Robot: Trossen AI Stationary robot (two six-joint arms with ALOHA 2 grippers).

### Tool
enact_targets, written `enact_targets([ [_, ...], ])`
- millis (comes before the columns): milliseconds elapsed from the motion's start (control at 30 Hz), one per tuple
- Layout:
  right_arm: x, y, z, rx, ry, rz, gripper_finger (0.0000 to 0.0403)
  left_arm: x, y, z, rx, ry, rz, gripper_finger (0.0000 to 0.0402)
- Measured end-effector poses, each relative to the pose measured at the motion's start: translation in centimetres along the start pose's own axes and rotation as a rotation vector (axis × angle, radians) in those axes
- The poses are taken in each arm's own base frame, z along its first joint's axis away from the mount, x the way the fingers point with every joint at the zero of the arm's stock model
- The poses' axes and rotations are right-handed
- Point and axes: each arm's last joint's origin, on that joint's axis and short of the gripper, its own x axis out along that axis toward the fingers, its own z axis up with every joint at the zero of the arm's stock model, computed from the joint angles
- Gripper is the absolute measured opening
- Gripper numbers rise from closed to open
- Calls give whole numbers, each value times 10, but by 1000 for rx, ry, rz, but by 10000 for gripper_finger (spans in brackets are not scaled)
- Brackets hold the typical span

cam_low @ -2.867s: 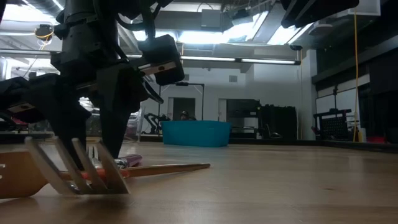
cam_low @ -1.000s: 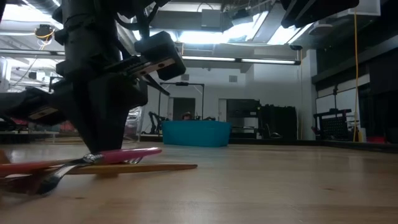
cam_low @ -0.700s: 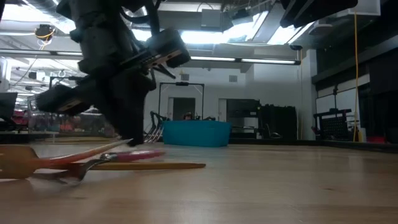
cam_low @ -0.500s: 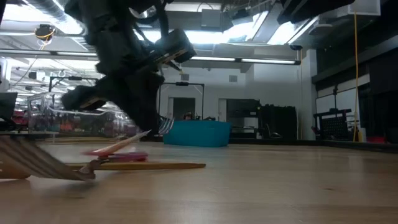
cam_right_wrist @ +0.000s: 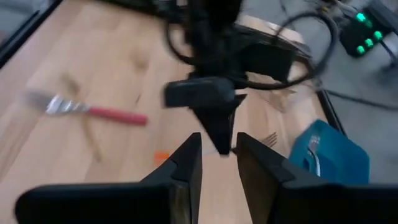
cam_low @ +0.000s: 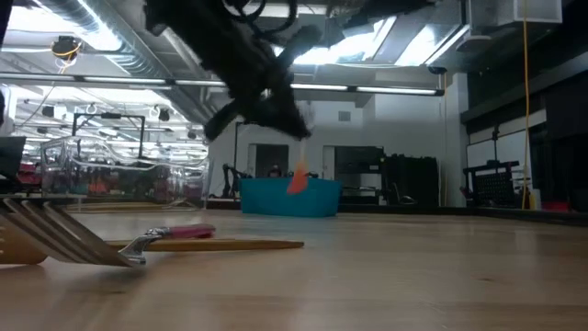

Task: Sort silverware by color (type)
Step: Put the orange fork into the blue bin

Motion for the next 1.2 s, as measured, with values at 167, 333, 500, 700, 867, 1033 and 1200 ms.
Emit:
enact_targets([
  [167,7,-25,-1,155,-9,-79,89,4,-10,18,74,-133,-104,9],
  [333,12,-42,-5,284,4,-123,89,5,-18,38,117,-250,-198,9],
  [500,13,-50,-8,347,15,-145,89,7,-20,58,147,-356,-246,9],
  [700,13,-52,-8,345,22,-222,89,9,-19,71,150,-417,-258,9],
  [867,12,-53,-14,362,77,-315,89,8,-20,75,140,-443,-281,9],
  [1033,13,-53,-19,378,117,-343,89,5,-24,77,152,-476,-312,9],
  [1200,17,-52,-19,379,114,-343,89,3,-26,77,147,-488,-341,9],
])
